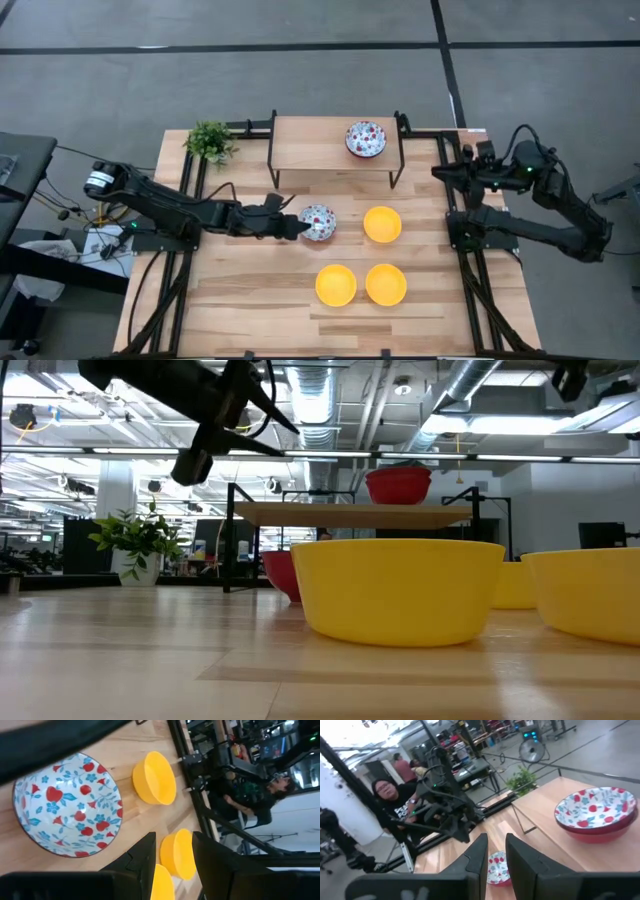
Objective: Pick & Place Mini bowls
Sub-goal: Stack the white bowl on top of the white bowls on the shelf
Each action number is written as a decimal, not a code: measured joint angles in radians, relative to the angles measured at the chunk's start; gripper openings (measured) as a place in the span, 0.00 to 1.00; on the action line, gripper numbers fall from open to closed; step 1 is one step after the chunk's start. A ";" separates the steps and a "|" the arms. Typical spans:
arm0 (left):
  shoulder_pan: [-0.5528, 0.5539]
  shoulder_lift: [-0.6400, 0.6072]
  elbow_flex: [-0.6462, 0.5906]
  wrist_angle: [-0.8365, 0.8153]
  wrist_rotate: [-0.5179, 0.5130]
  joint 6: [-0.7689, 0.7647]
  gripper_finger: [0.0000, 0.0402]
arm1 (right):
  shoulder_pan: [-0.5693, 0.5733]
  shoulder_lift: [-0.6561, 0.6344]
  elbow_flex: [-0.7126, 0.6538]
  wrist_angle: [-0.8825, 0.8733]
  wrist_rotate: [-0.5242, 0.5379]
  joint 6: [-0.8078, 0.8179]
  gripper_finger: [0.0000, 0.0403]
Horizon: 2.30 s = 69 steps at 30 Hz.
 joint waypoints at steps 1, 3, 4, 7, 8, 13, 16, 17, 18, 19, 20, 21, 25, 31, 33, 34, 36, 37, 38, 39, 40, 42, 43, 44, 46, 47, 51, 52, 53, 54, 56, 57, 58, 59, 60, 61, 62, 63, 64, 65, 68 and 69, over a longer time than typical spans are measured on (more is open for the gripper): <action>0.000 -0.004 0.000 0.002 -0.001 0.000 0.32 | 0.005 0.000 0.000 0.000 -0.002 -0.006 0.14; 0.000 -0.005 0.000 0.026 -0.045 -0.011 0.32 | 0.016 0.000 0.000 0.000 -0.003 -0.016 0.14; 0.000 -0.005 0.000 0.050 -0.074 -0.019 0.32 | 0.020 0.000 0.000 0.000 -0.003 -0.016 0.14; 0.004 -0.006 0.000 0.111 -0.099 -0.070 0.32 | 0.030 0.000 0.000 0.000 -0.003 -0.018 0.14; 0.004 -0.006 0.000 0.122 -0.103 -0.072 0.32 | 0.031 0.000 0.000 0.000 -0.003 -0.020 0.14; -0.003 -0.026 0.039 0.107 -0.163 -0.074 0.32 | 0.030 0.000 0.000 0.000 -0.003 -0.026 0.14; -0.002 -0.048 0.111 0.011 -0.177 -0.048 0.32 | 0.030 0.000 0.000 0.000 -0.003 -0.029 0.14; -0.002 -0.056 0.141 -0.054 -0.180 -0.048 0.32 | 0.030 0.000 0.000 0.000 -0.003 -0.029 0.14; -0.003 -0.058 0.177 -0.120 -0.180 -0.048 0.32 | 0.030 0.000 0.000 0.000 -0.003 -0.029 0.14; -0.003 -0.058 0.216 -0.192 -0.180 -0.050 0.32 | 0.030 0.000 0.000 0.000 -0.003 -0.029 0.14; -0.003 -0.058 0.254 -0.270 -0.180 -0.058 0.32 | 0.030 0.000 0.000 0.000 -0.004 -0.042 0.14; -0.003 -0.057 0.292 -0.345 -0.181 -0.067 0.32 | 0.030 0.000 0.000 0.000 -0.006 -0.060 0.14; -0.003 -0.033 0.395 -0.558 -0.187 -0.132 0.32 | 0.030 0.000 0.000 0.000 -0.006 -0.114 0.14; -0.003 0.043 0.425 -0.694 -0.109 -0.258 0.32 | 0.030 -0.020 0.000 -0.011 -0.006 -0.169 0.14; -0.003 0.080 0.424 -0.743 -0.062 -0.306 0.32 | 0.030 -0.039 0.000 -0.022 -0.007 -0.192 0.14; -0.003 0.095 0.424 -0.759 -0.039 -0.325 0.32 | 0.030 -0.051 0.000 -0.029 -0.014 -0.200 0.14; -0.003 0.120 0.424 -0.804 -0.003 -0.358 0.32 | 0.030 -0.076 -0.014 -0.019 -0.060 -0.209 0.14; -0.003 0.130 0.424 -0.820 0.014 -0.373 0.32 | 0.030 -0.094 -0.032 -0.006 -0.088 -0.207 0.14; -0.002 0.138 0.424 -0.837 0.030 -0.385 0.32 | 0.030 -0.113 -0.056 0.007 -0.109 -0.201 0.14; 0.000 0.142 0.424 -0.855 0.045 -0.400 0.32 | 0.030 -0.132 -0.081 0.021 -0.119 -0.192 0.14; 0.001 0.142 0.424 -0.875 0.060 -0.412 0.32 | 0.030 -0.151 -0.109 0.035 -0.121 -0.177 0.14; 0.001 0.145 0.424 -0.904 0.080 -0.439 0.32 | 0.030 -0.190 -0.169 0.056 -0.109 -0.144 0.14; 0.001 0.145 0.424 -0.925 0.087 -0.450 0.32 | 0.030 -0.209 -0.200 0.071 -0.103 -0.131 0.14; 0.001 0.145 0.424 -0.944 0.093 -0.463 0.32 | 0.030 -0.227 -0.227 0.080 -0.098 -0.123 0.14; 0.002 0.143 0.424 -0.959 0.110 -0.489 0.32 | 0.030 -0.259 -0.269 0.094 -0.075 -0.114 0.14; 0.005 0.143 0.424 -0.981 0.120 -0.500 0.32 | 0.030 -0.273 -0.289 0.091 -0.054 -0.114 0.14; 0.021 0.155 0.424 -1.005 0.178 -0.517 0.32 | 0.030 -0.319 -0.358 0.118 0.007 -0.120 0.14; 0.027 0.157 0.424 -1.009 0.191 -0.519 0.32 | 0.030 -0.328 -0.368 0.125 0.019 -0.121 0.14; 0.031 0.161 0.424 -1.007 0.196 -0.520 0.32 | 0.030 -0.337 -0.380 0.126 0.027 -0.122 0.14; 0.036 0.164 0.424 -1.005 0.201 -0.524 0.32 | 0.030 -0.343 -0.394 0.126 0.030 -0.122 0.14; 0.047 0.170 0.424 -1.023 0.206 -0.532 0.32 | 0.030 -0.342 -0.418 0.145 0.029 -0.122 0.14; 0.053 0.173 0.424 -1.019 0.206 -0.535 0.32 | 0.030 -0.341 -0.426 0.163 0.028 -0.121 0.14; 0.058 0.178 0.424 -1.015 0.206 -0.535 0.32 | 0.030 -0.340 -0.430 0.179 0.029 -0.120 0.14; 0.061 0.185 0.424 -1.015 0.206 -0.536 0.32 | 0.029 -0.339 -0.430 0.183 0.031 -0.113 0.14; 0.064 0.191 0.424 -1.013 0.210 -0.536 0.32 | 0.029 -0.335 -0.431 0.185 0.034 -0.104 0.14; 0.066 0.198 0.424 -1.009 0.217 -0.536 0.32 | 0.029 -0.332 -0.432 0.183 0.039 -0.098 0.14; 0.068 0.204 0.424 -1.004 0.223 -0.536 0.32 | 0.029 -0.333 -0.434 0.178 0.046 -0.097 0.14; 0.069 0.208 0.425 -1.002 0.226 -0.536 0.32 | 0.029 -0.334 -0.434 0.180 0.052 -0.097 0.14; 0.072 0.210 0.425 -0.999 0.226 -0.536 0.32 | 0.029 -0.334 -0.433 0.183 0.052 -0.096 0.14; 0.078 0.215 0.425 -0.984 0.224 -0.536 0.32 | 0.029 -0.334 -0.433 0.182 0.053 -0.096 0.14; 0.097 0.231 0.441 -0.963 0.213 -0.514 0.32 | 0.029 -0.334 -0.433 0.182 0.053 -0.096 0.14; 0.104 0.240 0.451 -0.955 0.212 -0.505 0.32 | 0.029 -0.334 -0.433 0.182 0.054 -0.096 0.14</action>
